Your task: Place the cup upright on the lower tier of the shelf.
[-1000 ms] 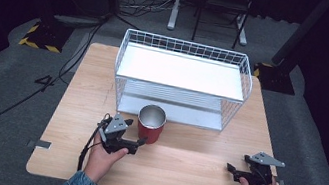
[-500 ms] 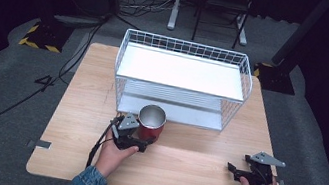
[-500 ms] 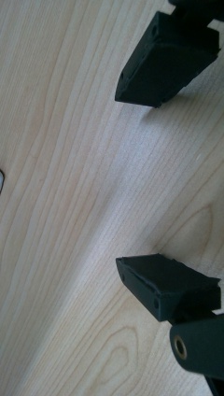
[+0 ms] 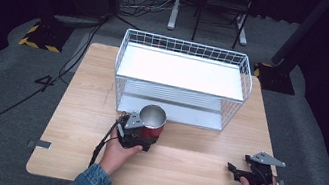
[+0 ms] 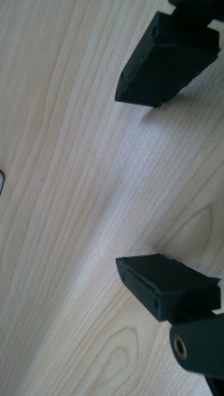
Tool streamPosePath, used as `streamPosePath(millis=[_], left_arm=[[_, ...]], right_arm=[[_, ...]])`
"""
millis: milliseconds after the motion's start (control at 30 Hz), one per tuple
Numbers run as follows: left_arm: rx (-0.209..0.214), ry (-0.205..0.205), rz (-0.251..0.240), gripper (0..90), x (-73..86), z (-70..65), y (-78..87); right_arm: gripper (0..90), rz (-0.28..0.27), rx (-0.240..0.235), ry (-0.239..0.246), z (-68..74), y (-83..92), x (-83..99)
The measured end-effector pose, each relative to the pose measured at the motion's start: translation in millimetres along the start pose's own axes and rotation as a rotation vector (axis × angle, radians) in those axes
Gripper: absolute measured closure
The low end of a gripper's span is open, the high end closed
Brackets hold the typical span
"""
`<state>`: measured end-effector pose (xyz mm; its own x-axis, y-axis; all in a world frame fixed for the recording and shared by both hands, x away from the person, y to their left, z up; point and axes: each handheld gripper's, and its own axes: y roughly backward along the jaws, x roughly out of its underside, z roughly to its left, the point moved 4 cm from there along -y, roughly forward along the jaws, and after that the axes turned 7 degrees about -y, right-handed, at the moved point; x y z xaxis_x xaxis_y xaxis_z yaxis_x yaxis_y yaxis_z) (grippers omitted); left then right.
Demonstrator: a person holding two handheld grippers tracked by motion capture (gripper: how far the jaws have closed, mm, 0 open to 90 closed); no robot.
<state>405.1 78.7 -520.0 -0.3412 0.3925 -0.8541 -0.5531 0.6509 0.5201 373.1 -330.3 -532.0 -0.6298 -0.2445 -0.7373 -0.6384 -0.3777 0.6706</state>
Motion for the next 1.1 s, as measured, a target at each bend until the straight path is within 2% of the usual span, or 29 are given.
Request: streamPosePath(millis=[300,600,767,933,1100], left_arm=[[-0.018,-0.018,0.006,15.2,-0.1,-0.5,-0.3],[-0.054,-0.038,-0.019,16.5,-1.9,-2.3,-0.9],[-0.070,-0.020,-0.039,16.6,-3.9,-1.0,-0.1],[-0.092,-0.030,-0.053,16.6,-8.5,-0.7,1.9],[-0.115,-0.019,-0.073,16.6,-14.8,-1.1,1.7]], right_arm=[[18.2,-0.003,0.002,0.003,0.7,0.2,0.1],[19.5,-0.010,0.006,0.010,1.3,0.6,0.1],[19.9,-0.011,0.006,0.009,1.3,0.7,0.1],[20.0,-0.009,0.005,0.007,1.2,0.7,0.1],[20.1,-0.010,0.005,0.008,1.3,0.7,0.1]])
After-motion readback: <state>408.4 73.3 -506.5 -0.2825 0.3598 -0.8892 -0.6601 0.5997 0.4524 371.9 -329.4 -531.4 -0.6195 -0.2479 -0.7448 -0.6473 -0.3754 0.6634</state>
